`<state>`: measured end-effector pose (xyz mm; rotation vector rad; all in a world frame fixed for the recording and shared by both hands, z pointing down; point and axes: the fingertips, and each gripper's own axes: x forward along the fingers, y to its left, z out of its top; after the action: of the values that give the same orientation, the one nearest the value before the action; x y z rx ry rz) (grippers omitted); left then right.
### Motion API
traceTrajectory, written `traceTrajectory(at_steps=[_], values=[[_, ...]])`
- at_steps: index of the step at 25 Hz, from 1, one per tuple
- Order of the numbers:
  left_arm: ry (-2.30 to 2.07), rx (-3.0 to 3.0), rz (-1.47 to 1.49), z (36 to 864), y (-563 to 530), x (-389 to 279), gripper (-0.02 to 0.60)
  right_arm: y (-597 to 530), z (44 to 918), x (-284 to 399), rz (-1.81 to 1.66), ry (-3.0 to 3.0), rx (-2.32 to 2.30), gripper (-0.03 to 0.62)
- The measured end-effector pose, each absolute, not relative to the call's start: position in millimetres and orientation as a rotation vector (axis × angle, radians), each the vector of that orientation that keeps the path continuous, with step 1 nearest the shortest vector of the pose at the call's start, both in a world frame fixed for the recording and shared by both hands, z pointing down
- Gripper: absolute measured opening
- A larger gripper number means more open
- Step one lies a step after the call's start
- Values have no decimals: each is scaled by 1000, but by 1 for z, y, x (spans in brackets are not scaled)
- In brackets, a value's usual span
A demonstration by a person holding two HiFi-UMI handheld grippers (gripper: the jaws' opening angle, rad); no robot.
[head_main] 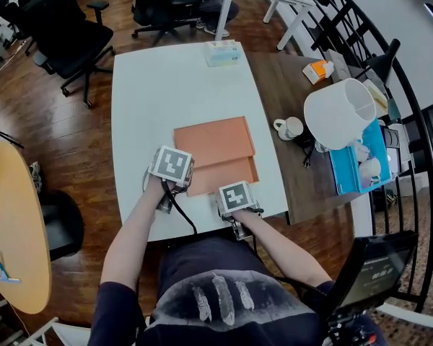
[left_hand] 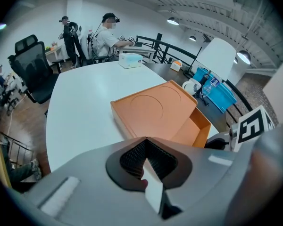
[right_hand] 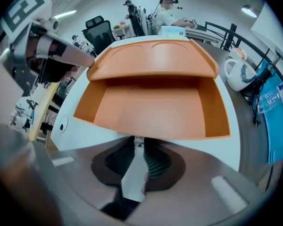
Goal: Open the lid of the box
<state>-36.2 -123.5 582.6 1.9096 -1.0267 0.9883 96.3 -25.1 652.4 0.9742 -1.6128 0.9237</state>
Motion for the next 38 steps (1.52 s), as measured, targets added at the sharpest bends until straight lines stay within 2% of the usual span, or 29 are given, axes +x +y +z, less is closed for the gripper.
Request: traceTrajectory(at_steps=[19, 25, 38], values=[[-1111, 1875, 1069, 593, -127, -32, 15, 5, 659, 95, 1065, -1586, 842, 64], [-1126, 1875, 1084, 592, -131, -34, 15, 16, 650, 102, 998, -1609, 857, 64], [-1151, 1882, 1101, 594, -129, -32, 15, 19, 660, 98, 1173, -1626, 1016, 66]])
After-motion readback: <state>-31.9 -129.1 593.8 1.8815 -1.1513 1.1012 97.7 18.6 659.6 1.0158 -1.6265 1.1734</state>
